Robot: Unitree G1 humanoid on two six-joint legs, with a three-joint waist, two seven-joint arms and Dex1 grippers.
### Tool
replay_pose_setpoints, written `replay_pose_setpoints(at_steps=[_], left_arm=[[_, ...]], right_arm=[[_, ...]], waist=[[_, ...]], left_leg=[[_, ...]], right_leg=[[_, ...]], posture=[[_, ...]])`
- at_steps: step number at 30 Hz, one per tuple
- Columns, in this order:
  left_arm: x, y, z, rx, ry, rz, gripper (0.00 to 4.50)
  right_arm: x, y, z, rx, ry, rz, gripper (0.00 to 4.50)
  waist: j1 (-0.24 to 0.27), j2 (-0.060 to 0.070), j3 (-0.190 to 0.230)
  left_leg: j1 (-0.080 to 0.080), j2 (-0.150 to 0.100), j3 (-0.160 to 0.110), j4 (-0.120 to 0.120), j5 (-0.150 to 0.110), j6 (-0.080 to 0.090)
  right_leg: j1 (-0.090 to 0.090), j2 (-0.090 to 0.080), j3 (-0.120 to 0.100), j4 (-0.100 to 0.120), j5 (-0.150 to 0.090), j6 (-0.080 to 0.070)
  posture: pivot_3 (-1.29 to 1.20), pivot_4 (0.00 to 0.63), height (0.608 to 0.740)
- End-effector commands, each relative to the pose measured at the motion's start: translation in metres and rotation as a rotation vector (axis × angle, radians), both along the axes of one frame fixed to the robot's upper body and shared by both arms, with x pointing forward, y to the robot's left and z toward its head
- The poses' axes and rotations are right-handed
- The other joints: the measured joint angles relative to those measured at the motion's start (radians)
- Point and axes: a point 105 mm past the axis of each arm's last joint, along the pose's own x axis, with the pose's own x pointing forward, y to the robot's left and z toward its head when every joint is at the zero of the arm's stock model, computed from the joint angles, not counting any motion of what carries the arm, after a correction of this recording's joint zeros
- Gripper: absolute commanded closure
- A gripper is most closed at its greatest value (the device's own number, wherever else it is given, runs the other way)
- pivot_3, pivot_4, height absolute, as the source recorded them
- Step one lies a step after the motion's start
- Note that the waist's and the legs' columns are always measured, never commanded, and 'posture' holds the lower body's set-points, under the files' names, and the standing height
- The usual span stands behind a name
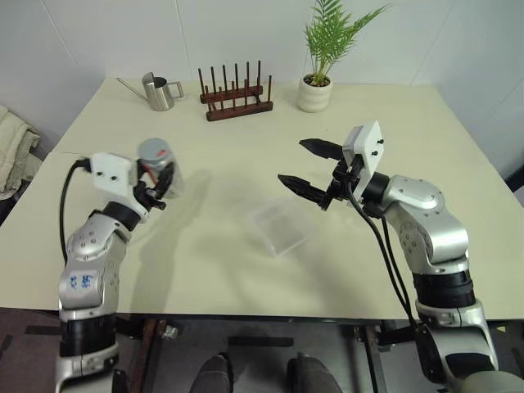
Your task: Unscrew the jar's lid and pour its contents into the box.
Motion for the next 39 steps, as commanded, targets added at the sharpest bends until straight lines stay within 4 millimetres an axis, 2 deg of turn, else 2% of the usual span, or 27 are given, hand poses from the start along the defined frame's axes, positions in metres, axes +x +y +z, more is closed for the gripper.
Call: replay_pose_setpoints(at_steps=[1,5,11,16,22,32,39], left_arm=[[-0.002,-0.026,0.020,0.018,-0.057,-0.190,2.44],[-0.008,-0.056,0.016,0.041,-0.006,-0.413,2.44],[-0.024,-0.087,0.004,0.052,0.112,-0.663,2.44],[-0.030,-0.091,0.002,0.110,0.117,-0.716,2.44],[-0.034,-0.093,0.000,0.201,0.099,-0.752,2.44],[-0.035,-0.095,0.006,0.258,0.012,-0.779,2.44],[-0.035,-0.097,0.008,0.261,0.003,-0.792,2.44]], right_arm=[[-0.017,0.009,0.020,0.053,-0.057,-0.044,0.00],[-0.023,0.019,0.025,0.066,-0.037,-0.096,0.00],[-0.035,0.041,0.035,0.104,-0.024,-0.102,0.00],[-0.048,0.059,0.030,0.113,0.010,-0.066,0.00],[-0.055,0.069,0.025,0.095,0.031,-0.038,0.00],[-0.045,0.073,0.003,0.035,0.090,-0.117,0.00],[-0.045,0.077,-0.001,0.045,0.105,-0.100,0.00]], waist=[[0.000,0.000,0.000],[-0.001,0.000,0.000],[-0.003,0.000,0.000],[-0.003,0.000,0.000],[-0.002,0.000,0.000],[-0.002,0.000,0.000],[-0.003,0.000,0.000]], left_leg=[[0.000,0.000,0.000,0.000,0.000,0.000],[0.000,0.000,0.001,0.000,0.000,0.000],[0.000,0.000,0.000,-0.001,0.000,0.001],[0.000,0.000,-0.001,-0.001,0.000,0.001],[0.000,0.000,-0.001,-0.001,0.000,0.002],[0.000,0.000,-0.001,-0.002,0.000,0.002],[0.000,0.000,-0.001,-0.001,0.000,0.003]], right_leg=[[0.000,0.000,0.000,0.000,0.000,0.000],[0.000,-0.001,0.000,-0.001,0.000,0.000],[0.000,0.000,0.000,0.000,0.000,0.000],[0.000,0.000,0.000,0.000,0.000,0.000],[0.000,-0.001,0.000,0.000,0.000,0.000],[-0.001,-0.001,0.000,0.000,0.000,-0.001],[-0.001,-0.001,0.000,0.000,0.000,-0.001]], posture=[[0.00,0.150,0.740],[0.00,0.150,0.740],[0.00,0.150,0.740],[0.00,0.150,0.740],[0.00,0.150,0.740],[0.00,0.150,0.740],[0.00,0.150,0.740]])
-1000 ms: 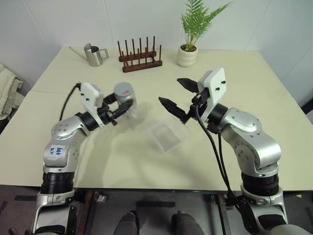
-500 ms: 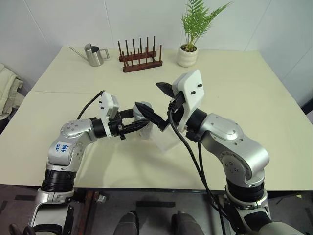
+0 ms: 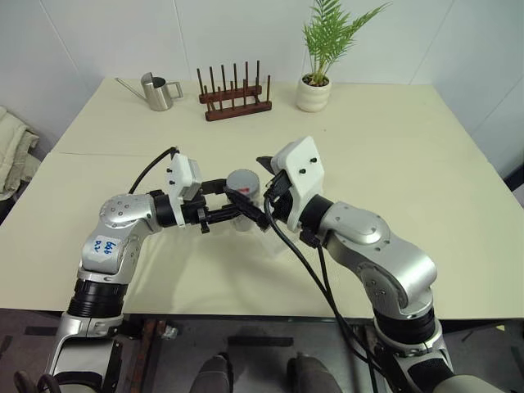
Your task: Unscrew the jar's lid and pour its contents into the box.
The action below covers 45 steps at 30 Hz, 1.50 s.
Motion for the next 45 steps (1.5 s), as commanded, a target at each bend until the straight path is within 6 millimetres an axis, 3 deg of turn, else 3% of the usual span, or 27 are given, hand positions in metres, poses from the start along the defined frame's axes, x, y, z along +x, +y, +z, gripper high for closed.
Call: replay_pose_setpoints(at_steps=[1,22,25,29,36,41,45], left_arm=[[-0.001,-0.003,0.014,-0.004,-0.066,-0.015,2.44],[-0.004,-0.004,0.014,-0.011,-0.059,-0.024,2.44],[-0.004,-0.005,0.014,-0.014,-0.059,-0.022,2.44],[-0.004,-0.005,0.015,-0.018,-0.057,-0.023,2.44],[-0.006,-0.005,0.017,-0.048,-0.035,-0.057,2.44],[-0.014,-0.010,0.017,-0.031,-0.003,-0.173,2.44],[-0.016,-0.011,0.018,-0.015,0.007,-0.244,2.44]], right_arm=[[-0.004,0.002,0.006,0.026,-0.029,0.015,0.00],[-0.003,0.002,0.010,0.067,-0.057,0.031,0.00],[-0.004,0.003,0.009,0.071,-0.058,0.045,0.56],[-0.006,0.004,0.010,0.073,-0.059,0.061,1.90],[-0.013,0.007,0.015,0.060,-0.083,0.140,1.94],[-0.039,0.016,0.012,-0.027,-0.115,0.393,1.94],[-0.047,0.015,0.010,-0.097,-0.137,0.527,1.94]], waist=[[0.000,0.000,0.000],[0.000,0.000,0.000],[0.000,0.000,0.000],[0.000,0.000,0.000],[0.000,0.000,0.000],[0.000,0.000,0.000],[0.000,0.000,0.000]], left_leg=[[0.000,0.000,0.000,0.000,0.000,0.000],[0.000,0.000,0.000,0.000,0.000,0.000],[0.000,0.000,0.000,0.000,0.000,0.000],[0.000,0.000,0.000,0.000,0.000,0.000],[0.000,0.000,0.000,0.000,0.000,0.000],[0.000,0.000,0.000,0.000,0.000,0.000],[0.000,0.000,0.000,0.000,0.000,0.000]], right_leg=[[0.000,0.000,0.000,0.000,0.000,0.000],[0.000,0.000,0.000,0.000,0.000,0.000],[0.000,0.000,0.000,0.000,0.000,0.000],[0.000,0.000,0.000,0.000,0.000,0.000],[0.000,0.000,0.000,0.000,0.000,0.000],[0.000,0.000,0.000,-0.001,0.000,0.000],[0.000,0.000,-0.001,-0.001,0.000,0.000]], posture=[[0.00,0.150,0.740],[0.00,0.150,0.740],[0.00,0.150,0.740],[0.00,0.150,0.740],[0.00,0.150,0.740],[0.00,0.150,0.740],[0.00,0.150,0.740]])
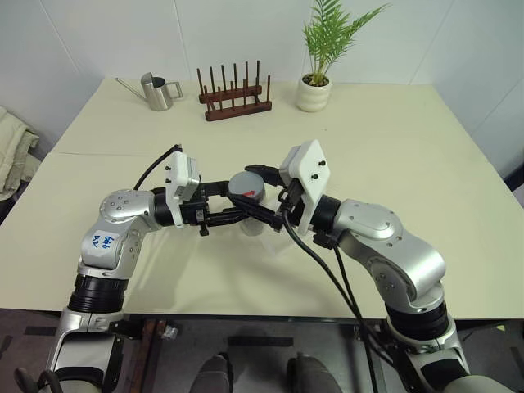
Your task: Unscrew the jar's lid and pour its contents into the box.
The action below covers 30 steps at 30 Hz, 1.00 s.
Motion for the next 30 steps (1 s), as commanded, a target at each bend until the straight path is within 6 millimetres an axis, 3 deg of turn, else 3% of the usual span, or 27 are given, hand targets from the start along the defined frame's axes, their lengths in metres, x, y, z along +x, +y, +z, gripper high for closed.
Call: replay_pose_setpoints(at_steps=[1,9,28,30], left_arm=[[-0.004,-0.004,0.012,0.006,-0.026,-0.088,2.44],[-0.013,-0.001,0.013,0.075,0.007,-0.204,2.44],[-0.017,0.008,0.021,0.168,0.043,-0.224,2.44],[-0.017,0.009,0.021,0.169,0.042,-0.222,2.44]], right_arm=[[-0.034,0.017,0.008,-0.040,-0.065,0.284,1.94],[-0.032,0.016,0.017,-0.036,-0.071,0.374,1.94],[-0.012,0.012,0.014,-0.027,-0.071,0.294,1.94],[-0.011,0.012,0.013,-0.027,-0.068,0.289,1.20]], waist=[[0.000,0.000,0.000],[0.000,0.000,0.000],[-0.001,0.000,0.000],[0.000,0.000,0.000]], left_leg=[[0.000,0.000,0.000,0.000,0.000,0.000],[0.000,0.000,0.000,0.000,0.000,0.000],[0.000,0.000,0.000,0.000,0.000,0.000],[0.000,0.000,0.000,0.000,0.000,0.000]], right_leg=[[0.000,0.000,0.000,0.000,0.000,0.000],[0.000,0.000,0.000,-0.001,0.000,0.000],[0.000,0.000,0.000,0.000,0.000,0.000],[0.000,0.000,0.000,0.000,0.000,0.000]], posture=[[0.00,0.150,0.740],[0.00,0.150,0.740],[0.00,0.150,0.740],[0.00,0.150,0.740]])
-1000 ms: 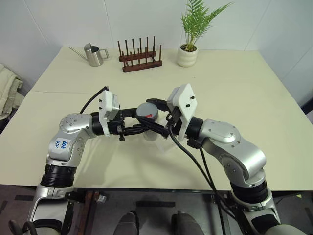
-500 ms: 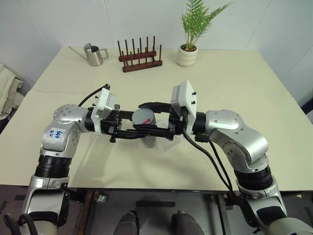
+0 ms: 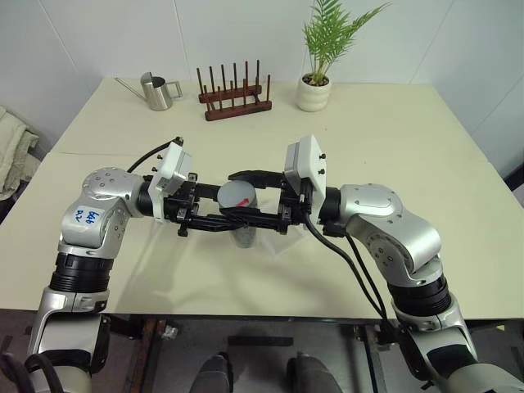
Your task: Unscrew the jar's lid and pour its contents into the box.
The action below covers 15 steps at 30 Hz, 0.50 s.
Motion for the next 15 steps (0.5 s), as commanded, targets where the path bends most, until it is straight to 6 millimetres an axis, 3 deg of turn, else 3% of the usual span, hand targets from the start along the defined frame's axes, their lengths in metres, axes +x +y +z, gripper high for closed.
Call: replay_pose_setpoints(at_steps=[1,4,15], left_arm=[[-0.005,-0.005,0.010,0.000,-0.019,-0.045,2.44],[-0.005,-0.004,0.011,0.005,-0.020,-0.046,2.44],[-0.007,-0.002,0.009,0.050,-0.047,-0.052,2.44]], right_arm=[[-0.007,0.006,0.007,0.010,-0.056,0.029,0.98],[-0.004,0.006,0.008,0.015,-0.062,0.010,0.01],[0.005,0.006,0.017,0.025,-0.085,-0.024,0.01]], waist=[[0.001,0.000,0.000],[-0.001,0.000,0.000],[0.000,0.000,0.000]], left_leg=[[0.000,0.000,0.000,0.000,0.000,0.000],[0.000,0.000,0.000,0.000,0.000,0.000],[0.000,0.000,0.000,0.000,0.000,0.000]], right_leg=[[0.000,0.000,0.000,0.000,0.000,0.000],[0.000,0.000,0.000,0.000,0.000,0.000],[0.000,0.000,0.000,0.000,0.000,0.000]], posture=[[0.00,0.150,0.740],[0.00,0.150,0.740],[0.00,0.150,0.740]])
